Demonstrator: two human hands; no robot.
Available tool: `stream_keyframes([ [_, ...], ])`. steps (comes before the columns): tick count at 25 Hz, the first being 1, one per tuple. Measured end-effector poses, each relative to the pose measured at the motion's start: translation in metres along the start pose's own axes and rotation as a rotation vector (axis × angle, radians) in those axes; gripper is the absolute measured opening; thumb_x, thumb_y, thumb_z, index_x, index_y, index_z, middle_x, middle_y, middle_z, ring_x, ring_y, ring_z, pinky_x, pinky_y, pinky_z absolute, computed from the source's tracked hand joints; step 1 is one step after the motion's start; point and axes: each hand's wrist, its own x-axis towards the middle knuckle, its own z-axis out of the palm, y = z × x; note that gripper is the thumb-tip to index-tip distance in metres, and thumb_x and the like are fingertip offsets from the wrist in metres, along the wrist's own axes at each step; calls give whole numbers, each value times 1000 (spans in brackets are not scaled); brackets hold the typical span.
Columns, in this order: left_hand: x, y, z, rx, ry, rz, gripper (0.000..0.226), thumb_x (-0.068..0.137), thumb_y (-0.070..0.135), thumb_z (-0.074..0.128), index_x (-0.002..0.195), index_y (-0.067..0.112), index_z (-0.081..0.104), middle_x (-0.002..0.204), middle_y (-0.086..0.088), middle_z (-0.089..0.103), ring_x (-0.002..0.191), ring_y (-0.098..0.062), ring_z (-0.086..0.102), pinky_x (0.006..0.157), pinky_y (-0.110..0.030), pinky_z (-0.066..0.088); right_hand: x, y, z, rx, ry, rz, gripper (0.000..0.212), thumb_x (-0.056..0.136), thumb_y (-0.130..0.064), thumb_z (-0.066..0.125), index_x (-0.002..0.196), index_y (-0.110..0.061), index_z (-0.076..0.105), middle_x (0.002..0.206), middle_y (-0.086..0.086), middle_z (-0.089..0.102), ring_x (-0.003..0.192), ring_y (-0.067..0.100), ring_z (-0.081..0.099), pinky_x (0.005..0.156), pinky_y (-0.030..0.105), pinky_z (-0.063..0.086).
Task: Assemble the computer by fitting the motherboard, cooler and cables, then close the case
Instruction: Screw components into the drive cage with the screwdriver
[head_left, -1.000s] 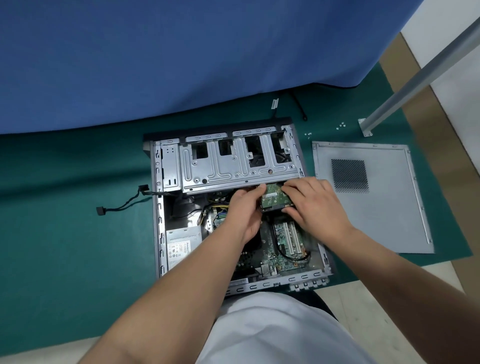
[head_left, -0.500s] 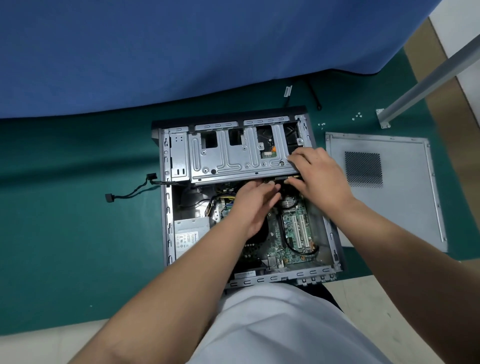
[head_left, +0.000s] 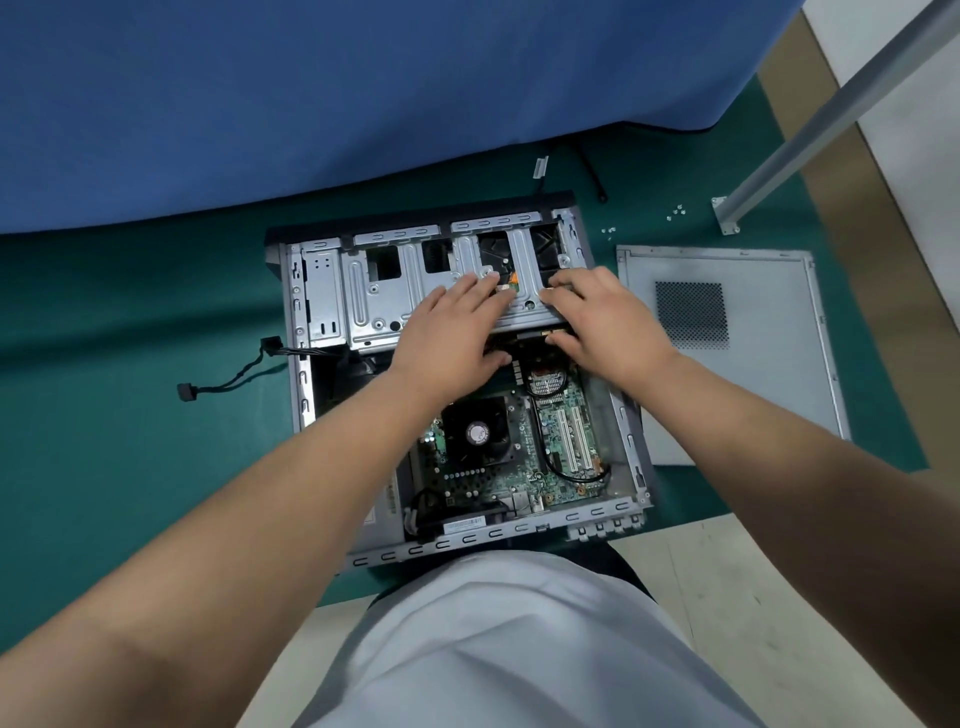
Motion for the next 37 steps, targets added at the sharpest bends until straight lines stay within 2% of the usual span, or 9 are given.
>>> stream_keyframes([
  [4,5,3,13,115,46,-33,74,97,50,63,159,25,32,168,3,28,156,-21,23,123,-45,24,5,2,-3,-9,-36,-15,51,89,-34,75,134,-15,60,132,4,58,120,27,50,81,45,57],
  [10,7,7,12,200,8,-31,67,104,44,51,161,20,28,168,-1,25,156,-24,24,123,-48,26,7,5,-5,-4,-35,-26,49,89,-38,75,133,-18,62,126,1,60,117,23,51,76,44,58],
  [14,5,11,12,212,0,-47,64,106,40,47,162,19,23,170,-1,21,156,-24,21,125,-48,23,5,6,-5,-16,-37,-44,50,92,-37,72,135,-16,61,129,2,60,120,24,52,82,43,57],
  [20,5,10,11,168,3,-55,66,105,45,49,162,24,24,170,2,18,157,-22,18,127,-47,20,-2,-1,3,-8,7,-5,52,95,-32,70,142,-13,58,140,6,57,126,27,49,104,44,47],
  [29,0,6,13,123,13,-42,63,105,48,44,162,27,25,170,5,17,158,-19,16,127,-44,17,-18,-1,7,-36,-24,20,68,94,-35,62,156,-22,37,157,1,38,140,23,35,112,48,42],
  [31,1,7,12,132,18,-65,61,105,52,39,160,28,29,169,7,23,157,-18,20,125,-44,23,-20,0,6,-14,-68,8,75,94,-39,61,159,-23,28,162,-1,27,146,21,26,119,47,35],
  [33,6,10,5,167,89,-75,53,105,53,38,151,29,46,160,6,43,149,-21,39,113,-44,38,-20,3,2,47,-111,2,75,96,-45,59,160,-24,27,163,-4,23,148,19,23,121,47,32],
  [35,19,13,-3,195,190,-52,46,103,51,37,136,29,60,137,5,64,127,-23,57,95,-41,46,-14,12,-10,218,-131,4,61,98,-46,57,154,-26,42,160,-9,30,144,15,30,119,43,34],
  [37,40,17,-10,163,260,-35,42,102,48,40,132,28,61,123,5,66,116,-24,58,90,-41,46,-12,28,-25,495,-62,63,40,100,-40,58,137,-27,62,152,-15,41,132,8,47,110,29,40],
])
